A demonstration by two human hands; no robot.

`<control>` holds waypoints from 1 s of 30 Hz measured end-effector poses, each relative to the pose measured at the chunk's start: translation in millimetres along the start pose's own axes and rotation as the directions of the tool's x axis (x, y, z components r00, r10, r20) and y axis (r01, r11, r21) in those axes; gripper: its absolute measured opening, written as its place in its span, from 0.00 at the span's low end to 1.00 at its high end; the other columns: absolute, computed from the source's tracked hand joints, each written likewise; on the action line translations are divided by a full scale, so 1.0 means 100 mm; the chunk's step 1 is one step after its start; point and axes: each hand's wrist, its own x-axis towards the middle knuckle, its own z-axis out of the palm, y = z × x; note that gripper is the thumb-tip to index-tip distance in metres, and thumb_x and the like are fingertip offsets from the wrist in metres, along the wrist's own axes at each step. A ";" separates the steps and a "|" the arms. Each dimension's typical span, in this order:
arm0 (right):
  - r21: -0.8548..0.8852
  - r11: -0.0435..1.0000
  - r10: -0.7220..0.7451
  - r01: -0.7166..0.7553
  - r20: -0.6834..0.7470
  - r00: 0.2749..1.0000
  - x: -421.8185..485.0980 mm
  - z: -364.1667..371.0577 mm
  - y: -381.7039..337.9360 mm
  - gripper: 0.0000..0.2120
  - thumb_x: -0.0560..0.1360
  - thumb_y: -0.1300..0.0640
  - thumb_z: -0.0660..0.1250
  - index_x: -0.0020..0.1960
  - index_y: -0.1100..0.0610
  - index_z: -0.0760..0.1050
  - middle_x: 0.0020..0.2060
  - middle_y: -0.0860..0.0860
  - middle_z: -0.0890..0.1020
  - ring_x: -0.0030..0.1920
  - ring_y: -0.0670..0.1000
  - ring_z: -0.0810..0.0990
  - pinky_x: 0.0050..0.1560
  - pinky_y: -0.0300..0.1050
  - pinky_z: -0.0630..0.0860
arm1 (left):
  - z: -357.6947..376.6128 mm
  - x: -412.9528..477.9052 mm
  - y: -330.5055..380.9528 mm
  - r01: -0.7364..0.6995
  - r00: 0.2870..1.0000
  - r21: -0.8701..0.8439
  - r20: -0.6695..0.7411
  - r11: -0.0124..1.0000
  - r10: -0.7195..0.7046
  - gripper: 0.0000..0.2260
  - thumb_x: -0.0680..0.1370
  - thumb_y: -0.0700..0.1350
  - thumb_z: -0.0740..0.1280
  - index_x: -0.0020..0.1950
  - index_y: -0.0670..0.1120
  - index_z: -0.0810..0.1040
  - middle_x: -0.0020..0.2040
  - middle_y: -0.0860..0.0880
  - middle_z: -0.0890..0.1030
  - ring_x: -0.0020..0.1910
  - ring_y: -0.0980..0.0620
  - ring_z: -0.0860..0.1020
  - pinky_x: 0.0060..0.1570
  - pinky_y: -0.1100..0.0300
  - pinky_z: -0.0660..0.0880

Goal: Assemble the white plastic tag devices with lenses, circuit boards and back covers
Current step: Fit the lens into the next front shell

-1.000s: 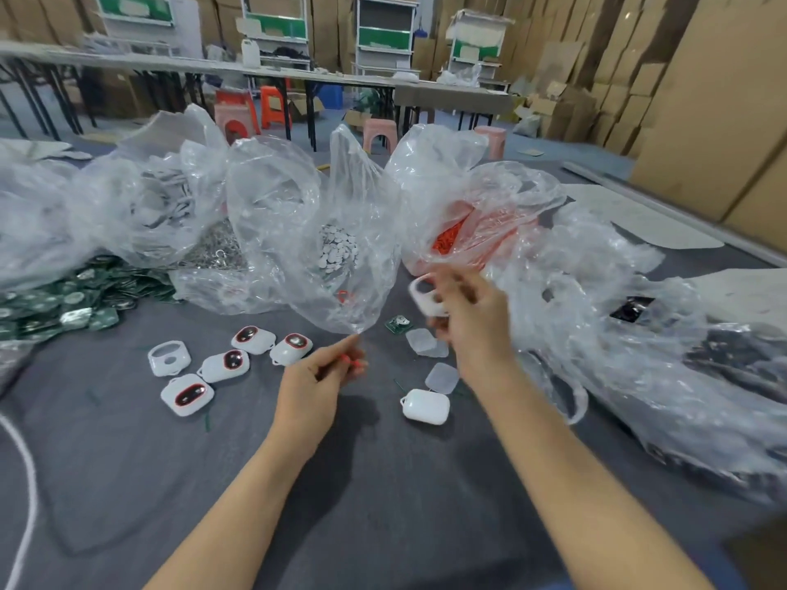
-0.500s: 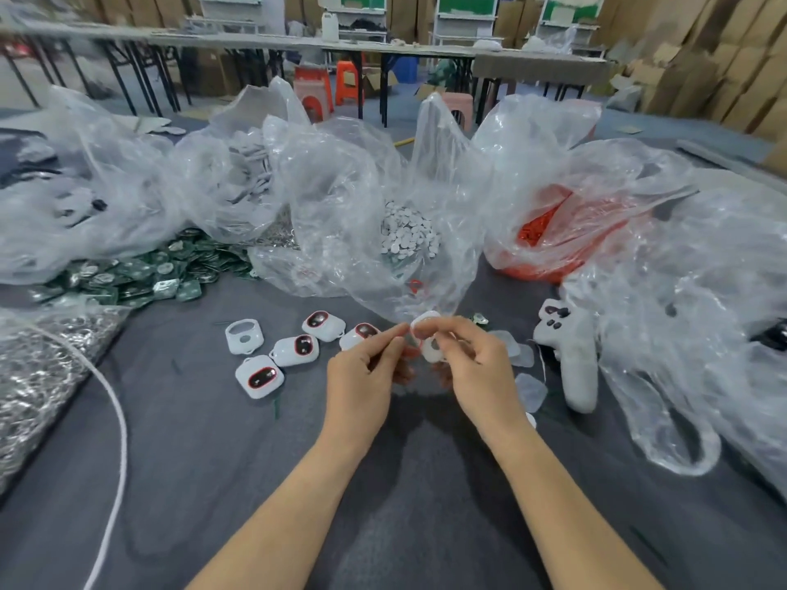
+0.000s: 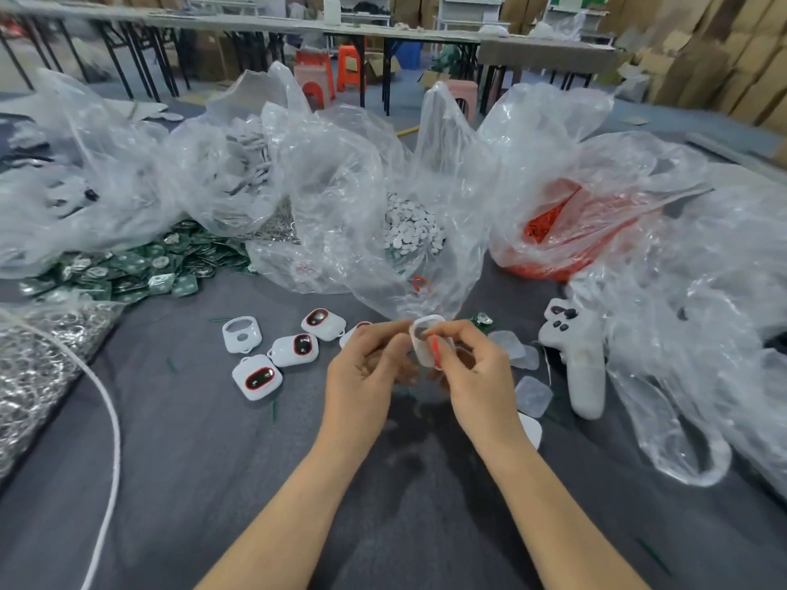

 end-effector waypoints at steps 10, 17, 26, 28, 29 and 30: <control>0.005 0.998 -0.067 0.067 0.033 0.997 -0.04 0.06 0.00 0.09 0.77 0.62 0.67 0.44 0.48 0.79 0.42 0.48 0.82 0.41 0.49 0.80 0.44 0.49 0.77 | -0.04 0.06 0.01 0.197 0.980 -0.118 -0.003 0.973 -0.199 0.11 0.82 0.40 0.59 0.46 0.42 0.80 0.42 0.41 0.83 0.39 0.48 0.83 0.37 0.60 0.80; 0.176 0.984 0.058 -0.035 -0.128 0.990 0.03 -0.06 0.02 0.11 0.77 0.66 0.65 0.44 0.53 0.81 0.31 0.53 0.81 0.24 0.47 0.75 0.22 0.37 0.69 | -0.07 0.04 0.03 0.278 0.958 -0.261 0.001 0.924 -0.288 0.11 0.83 0.43 0.57 0.47 0.44 0.78 0.49 0.47 0.85 0.46 0.45 0.83 0.41 0.52 0.81; -0.060 0.998 -0.023 0.026 0.052 0.998 0.00 0.01 0.01 0.11 0.76 0.66 0.67 0.53 0.55 0.82 0.48 0.48 0.81 0.49 0.40 0.80 0.48 0.29 0.73 | -0.05 0.02 0.04 0.264 0.960 -0.036 0.104 0.964 -0.259 0.11 0.82 0.42 0.58 0.49 0.41 0.80 0.43 0.44 0.84 0.41 0.50 0.84 0.35 0.62 0.79; -0.122 0.991 -0.039 0.048 0.074 0.996 -0.01 0.00 0.01 0.12 0.75 0.67 0.68 0.54 0.55 0.82 0.48 0.46 0.81 0.49 0.38 0.79 0.49 0.28 0.73 | -0.07 0.03 0.04 0.269 0.956 -0.034 0.131 0.963 -0.262 0.10 0.81 0.41 0.60 0.50 0.43 0.81 0.47 0.42 0.83 0.43 0.51 0.83 0.38 0.61 0.80; -0.141 0.989 -0.039 0.048 0.068 0.997 -0.01 0.00 0.01 0.13 0.74 0.67 0.69 0.54 0.53 0.81 0.47 0.45 0.82 0.48 0.39 0.80 0.48 0.29 0.74 | -0.07 0.02 0.04 0.273 0.953 -0.039 0.147 0.961 -0.264 0.09 0.81 0.41 0.60 0.50 0.44 0.81 0.47 0.43 0.83 0.44 0.51 0.84 0.39 0.61 0.80; -0.157 0.987 -0.038 0.046 0.052 0.998 -0.01 0.00 0.01 0.14 0.73 0.67 0.70 0.54 0.51 0.81 0.46 0.44 0.82 0.47 0.39 0.81 0.48 0.29 0.74 | -0.08 0.02 0.05 0.277 0.951 -0.043 0.157 0.960 -0.268 0.09 0.80 0.40 0.61 0.49 0.45 0.81 0.46 0.45 0.84 0.44 0.51 0.84 0.40 0.61 0.80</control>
